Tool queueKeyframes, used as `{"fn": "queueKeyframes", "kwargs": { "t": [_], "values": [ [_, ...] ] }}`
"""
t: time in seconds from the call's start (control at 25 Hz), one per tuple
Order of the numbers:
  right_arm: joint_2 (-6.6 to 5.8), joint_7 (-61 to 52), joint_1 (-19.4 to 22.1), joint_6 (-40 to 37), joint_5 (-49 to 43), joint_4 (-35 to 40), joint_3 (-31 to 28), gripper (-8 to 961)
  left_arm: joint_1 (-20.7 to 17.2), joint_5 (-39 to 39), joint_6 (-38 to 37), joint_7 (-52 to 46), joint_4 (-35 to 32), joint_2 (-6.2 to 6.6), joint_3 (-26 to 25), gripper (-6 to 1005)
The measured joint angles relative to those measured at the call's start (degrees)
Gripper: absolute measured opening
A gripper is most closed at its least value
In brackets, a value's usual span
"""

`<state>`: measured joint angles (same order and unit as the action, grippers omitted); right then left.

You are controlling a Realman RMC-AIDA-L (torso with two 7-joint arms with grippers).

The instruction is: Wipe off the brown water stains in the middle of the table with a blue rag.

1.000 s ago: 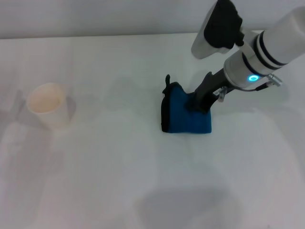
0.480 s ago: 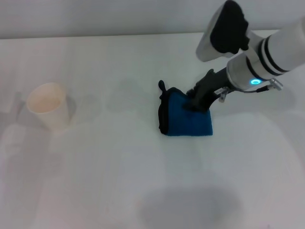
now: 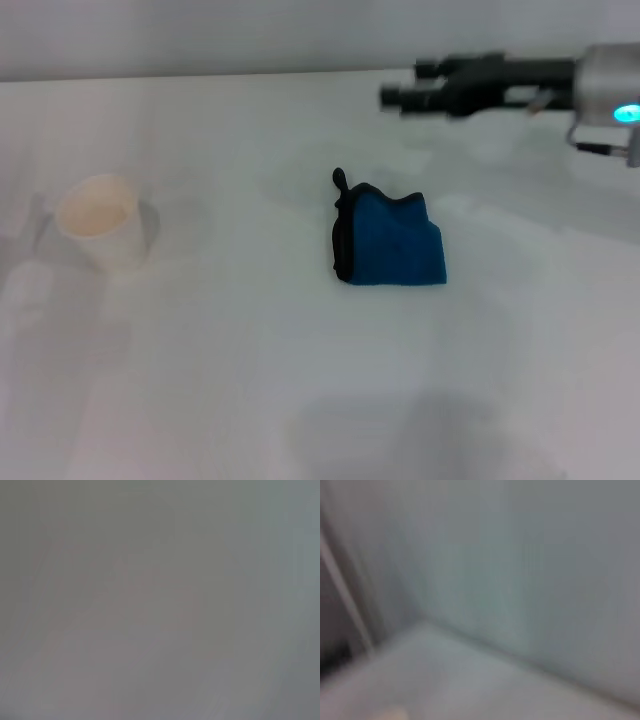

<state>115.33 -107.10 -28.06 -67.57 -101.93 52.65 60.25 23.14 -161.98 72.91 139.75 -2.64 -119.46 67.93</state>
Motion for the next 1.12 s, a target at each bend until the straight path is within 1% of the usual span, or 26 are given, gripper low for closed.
{"fn": "queueKeyframes", "kwargs": {
  "t": [0.08,0.12,0.16,0.24,0.36,0.4,0.44,0.48,0.6,0.68,0.72,0.76,0.84,0.96,1.12],
  "values": [
    [-0.19,6.19,1.61,-3.29,11.32,-4.62,-5.12,680,0.15,0.03,-0.15,0.00,0.00,0.03,0.01,876],
    [-0.37,12.16,2.69,-6.47,21.96,-11.12,-10.57,729,0.27,0.04,-0.31,-0.04,0.00,0.04,-0.02,876],
    [-0.37,12.16,2.69,-6.47,21.96,-11.12,-10.57,751,0.33,0.04,-0.43,-0.10,0.00,0.04,-0.09,876],
    [-0.42,18.86,3.26,-9.42,30.13,-18.16,-15.55,795,0.42,0.03,-0.50,-0.21,0.00,0.03,-0.22,876],
    [-0.15,31.86,4.37,-12.28,37.98,-27.11,-21.67,860,0.63,0.02,-0.72,-0.23,0.00,0.02,-0.31,876],
    [-0.04,35.21,4.56,-12.55,39.35,-28.53,-22.59,860,0.72,0.02,-0.85,-0.22,0.00,0.01,-0.31,876],
    [0.03,44.59,4.87,-12.25,42.99,-32.52,-23.68,859,0.86,0.00,-1.20,-0.22,-0.01,0.01,-0.32,876],
    [0.03,44.59,4.87,-12.25,42.99,-32.52,-23.68,859,1.02,-0.01,-1.54,-0.22,-0.02,0.02,-0.33,876],
    [0.06,58.92,5.00,-10.41,47.13,-37.30,-23.87,858,1.68,-0.04,-3.05,-0.27,-0.06,-0.01,-0.34,876],
    [0.11,68.84,4.77,-7.29,49.24,-40.21,-23.91,858,2.11,-0.07,-4.07,-0.29,-0.07,-0.06,-0.36,876],
    [0.25,75.26,4.23,-3.54,50.97,-42.80,-23.94,858,2.30,-0.09,-4.65,-0.29,-0.08,-0.12,-0.35,876],
    [0.25,75.26,4.23,-3.54,50.97,-42.80,-23.94,858,2.48,-0.12,-5.17,-0.30,-0.09,-0.14,-0.35,876],
    [0.41,79.74,3.29,1.05,53.19,-45.22,-23.96,858,2.82,-0.17,-6.27,-0.30,-0.09,-0.16,-0.35,876],
    [0.57,83.48,2.08,5.19,56.49,-47.68,-23.98,858,3.69,-0.24,-7.59,-0.83,-0.04,-0.17,-0.35,876],
    [0.63,85.51,1.33,5.79,59.48,-49.37,-24.00,857,5.09,-0.26,-9.42,-1.35,0.07,-0.22,-0.35,876]
  ]
}}
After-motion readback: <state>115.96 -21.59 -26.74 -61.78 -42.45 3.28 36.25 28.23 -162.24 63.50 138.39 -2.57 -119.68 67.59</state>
